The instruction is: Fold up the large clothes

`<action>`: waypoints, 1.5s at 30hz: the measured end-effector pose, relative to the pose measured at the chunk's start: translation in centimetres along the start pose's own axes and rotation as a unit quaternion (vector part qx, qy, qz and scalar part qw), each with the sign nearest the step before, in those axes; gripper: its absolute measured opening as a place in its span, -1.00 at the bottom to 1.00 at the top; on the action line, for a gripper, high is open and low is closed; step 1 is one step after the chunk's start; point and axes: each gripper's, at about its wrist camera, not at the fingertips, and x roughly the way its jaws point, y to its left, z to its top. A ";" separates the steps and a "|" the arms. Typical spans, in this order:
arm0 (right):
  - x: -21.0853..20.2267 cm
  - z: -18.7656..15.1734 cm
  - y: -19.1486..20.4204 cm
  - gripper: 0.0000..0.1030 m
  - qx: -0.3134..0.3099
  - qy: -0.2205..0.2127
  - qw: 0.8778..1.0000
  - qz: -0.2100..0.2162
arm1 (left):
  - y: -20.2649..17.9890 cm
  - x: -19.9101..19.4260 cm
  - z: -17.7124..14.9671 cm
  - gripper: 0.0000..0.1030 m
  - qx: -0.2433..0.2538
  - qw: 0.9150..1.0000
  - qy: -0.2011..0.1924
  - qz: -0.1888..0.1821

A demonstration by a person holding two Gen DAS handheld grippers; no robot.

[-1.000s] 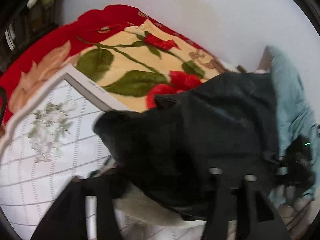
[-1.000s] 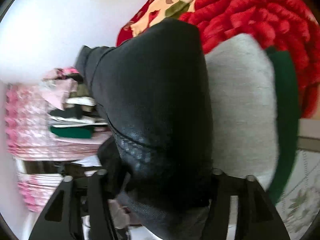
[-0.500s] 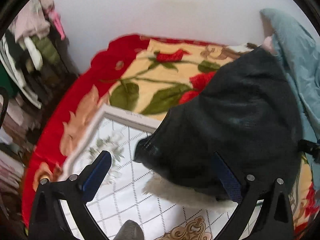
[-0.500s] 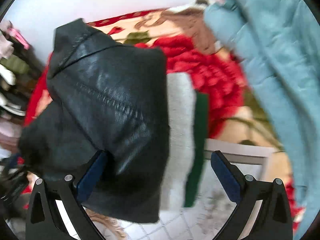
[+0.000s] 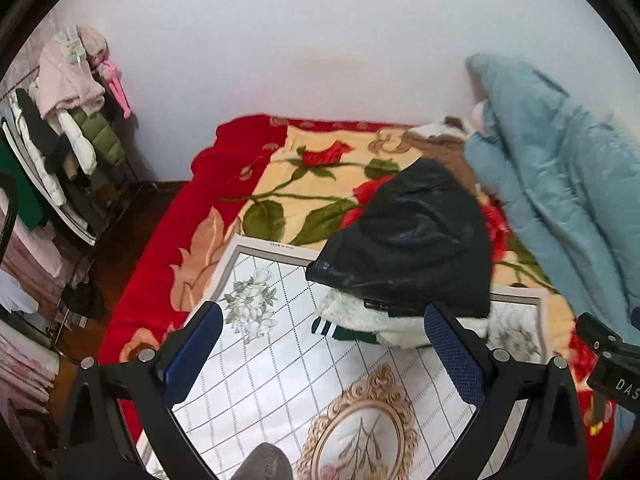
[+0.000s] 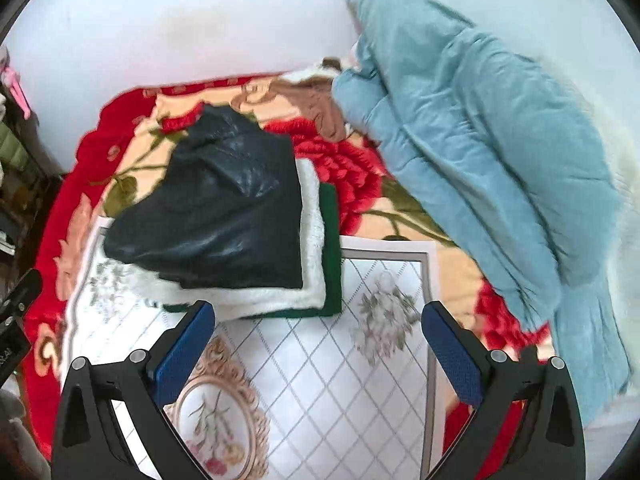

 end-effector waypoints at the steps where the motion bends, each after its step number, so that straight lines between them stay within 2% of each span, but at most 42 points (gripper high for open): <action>1: -2.0 -0.5 0.1 1.00 0.000 -0.007 1.000 -0.005 | 0.3 -1.5 -0.1 1.00 0.001 1.000 -0.004 -0.004; 6: -13.4 -3.6 -0.4 1.00 0.012 -0.048 0.999 -0.023 | 1.8 -9.8 -1.0 1.00 0.009 0.999 -0.027 -0.028; 10: -21.1 -6.1 -0.7 1.00 0.022 -0.072 0.997 -0.021 | 2.7 -16.1 -2.0 1.00 0.020 0.998 -0.044 -0.042; 15: -28.9 -8.9 -1.2 1.00 0.022 -0.101 0.994 -0.021 | 3.7 -21.0 -3.1 1.00 0.019 0.997 -0.049 -0.051; 18: -32.7 -10.4 -1.9 1.00 0.024 -0.108 0.994 -0.011 | 3.9 -23.4 -3.5 1.00 0.021 0.998 -0.047 -0.043; 24: -38.1 -11.8 -3.4 1.00 0.024 -0.108 0.994 0.009 | 4.5 -27.6 -3.6 1.00 0.012 0.998 -0.040 -0.037; 31: -43.3 -12.3 -5.2 1.00 0.023 -0.138 0.990 0.028 | 4.5 -31.3 -3.8 1.00 0.007 0.997 -0.063 -0.032; 45: -46.8 -13.6 -7.0 1.00 0.010 -0.157 0.987 0.032 | 4.4 -34.0 -5.2 1.00 -0.006 0.996 -0.081 -0.031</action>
